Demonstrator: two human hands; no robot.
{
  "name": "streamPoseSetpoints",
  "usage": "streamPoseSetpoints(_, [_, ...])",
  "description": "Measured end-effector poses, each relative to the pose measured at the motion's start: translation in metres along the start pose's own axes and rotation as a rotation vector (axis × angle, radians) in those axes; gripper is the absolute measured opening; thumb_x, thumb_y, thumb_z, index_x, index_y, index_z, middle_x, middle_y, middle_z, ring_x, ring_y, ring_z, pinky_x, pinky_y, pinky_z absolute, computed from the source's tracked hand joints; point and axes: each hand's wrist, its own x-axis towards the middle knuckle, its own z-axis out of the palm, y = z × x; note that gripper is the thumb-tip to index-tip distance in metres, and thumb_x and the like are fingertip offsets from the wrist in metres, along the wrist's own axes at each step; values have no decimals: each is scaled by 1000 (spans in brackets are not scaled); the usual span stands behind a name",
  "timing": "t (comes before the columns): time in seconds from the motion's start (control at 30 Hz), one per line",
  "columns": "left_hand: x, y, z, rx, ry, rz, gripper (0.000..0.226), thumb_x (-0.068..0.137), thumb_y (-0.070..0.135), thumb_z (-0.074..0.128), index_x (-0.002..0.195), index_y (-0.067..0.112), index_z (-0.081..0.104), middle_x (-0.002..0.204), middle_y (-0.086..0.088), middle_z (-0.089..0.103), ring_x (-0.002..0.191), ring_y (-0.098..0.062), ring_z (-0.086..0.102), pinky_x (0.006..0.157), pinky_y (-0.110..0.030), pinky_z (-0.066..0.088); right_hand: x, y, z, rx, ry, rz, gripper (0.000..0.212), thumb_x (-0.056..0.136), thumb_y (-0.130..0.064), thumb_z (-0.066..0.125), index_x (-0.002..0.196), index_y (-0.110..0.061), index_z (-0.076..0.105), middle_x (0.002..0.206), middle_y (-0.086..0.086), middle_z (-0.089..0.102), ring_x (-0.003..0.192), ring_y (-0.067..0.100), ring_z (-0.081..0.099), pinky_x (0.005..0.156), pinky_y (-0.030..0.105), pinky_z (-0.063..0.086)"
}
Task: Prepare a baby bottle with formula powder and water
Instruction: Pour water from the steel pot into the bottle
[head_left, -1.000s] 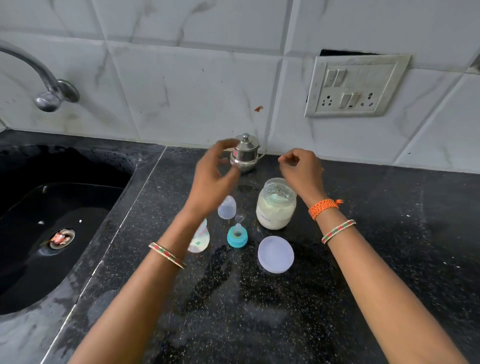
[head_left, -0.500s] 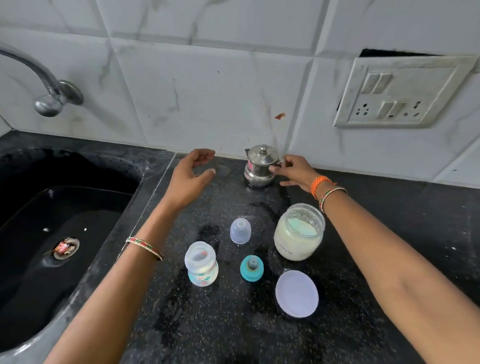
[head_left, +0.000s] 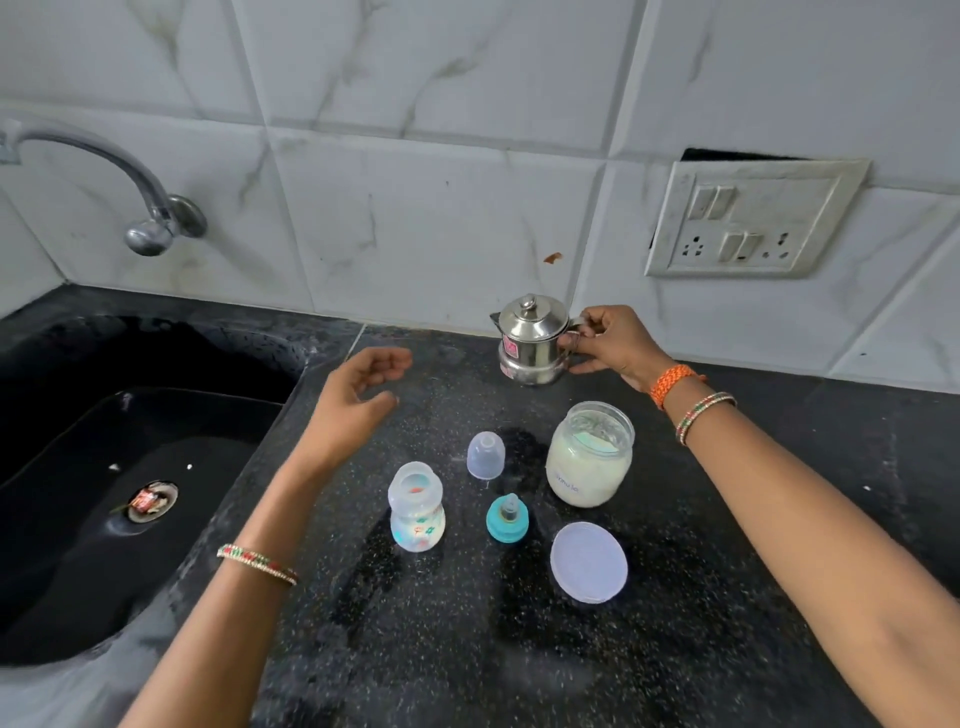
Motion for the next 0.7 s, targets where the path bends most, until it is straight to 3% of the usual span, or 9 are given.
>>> streamPoseSetpoints(0.1, [-34,-9,-7,-43,-51,-84,52,74,-1,58,117,29,53,123,7,60,117,-9,54,90,-20,48,-17,-24,0,59,31,-93,39,81,-2,71,61,-13,39,70,2,63,83,23,69,64,44,61])
streamPoseSetpoints(0.17, [-55,-15,-2,-31,-120,-158,56,80,1,64,127,24,45,130,4,54,119,-4,50,95,-22,46,-29,-37,4,68,36,-138,39,81,-2,70,61,-14,40,63,-8,65,81,17,69,61,40,61])
streamPoseSetpoints(0.2, [-64,-17,2,-25,-150,-200,61,80,8,70,131,23,41,133,4,51,116,3,50,98,-26,44,-35,-42,6,63,33,-156,39,82,-2,70,62,-14,39,60,-10,65,79,13,69,60,39,61])
streamPoseSetpoints(0.27, [-74,-23,10,-5,-200,-253,87,66,45,80,137,24,34,136,7,46,113,10,50,102,-29,38,-45,-47,11,59,27,-173,39,82,-4,71,62,-15,39,62,-9,63,75,11,68,60,38,61])
streamPoseSetpoints(0.33, [-79,-29,17,15,-251,-263,110,50,66,77,139,25,29,138,7,44,123,0,45,105,-30,33,-54,-49,18,51,26,-191,38,81,-6,72,61,-15,41,68,6,58,78,18,65,70,44,59])
streamPoseSetpoints(0.43, [-84,-36,26,-35,-274,-255,100,52,53,78,137,25,32,134,5,48,120,-10,50,96,-23,43,-64,-44,27,54,8,-203,30,80,-7,73,66,-12,47,71,13,53,80,27,59,80,51,54])
streamPoseSetpoints(0.57, [-89,-40,40,-57,-195,-171,72,52,52,81,112,18,58,105,2,66,91,-7,63,82,-23,52,-80,-33,35,50,-35,-184,26,81,-3,69,68,-9,48,50,-10,54,63,9,65,67,34,61])
streamPoseSetpoints(0.7, [-82,-37,46,-35,-61,-115,61,53,54,80,100,17,66,94,0,71,84,-9,65,79,-29,53,-90,-28,34,-8,-75,-180,33,80,-3,70,61,-14,46,55,-5,56,62,8,61,67,31,60])
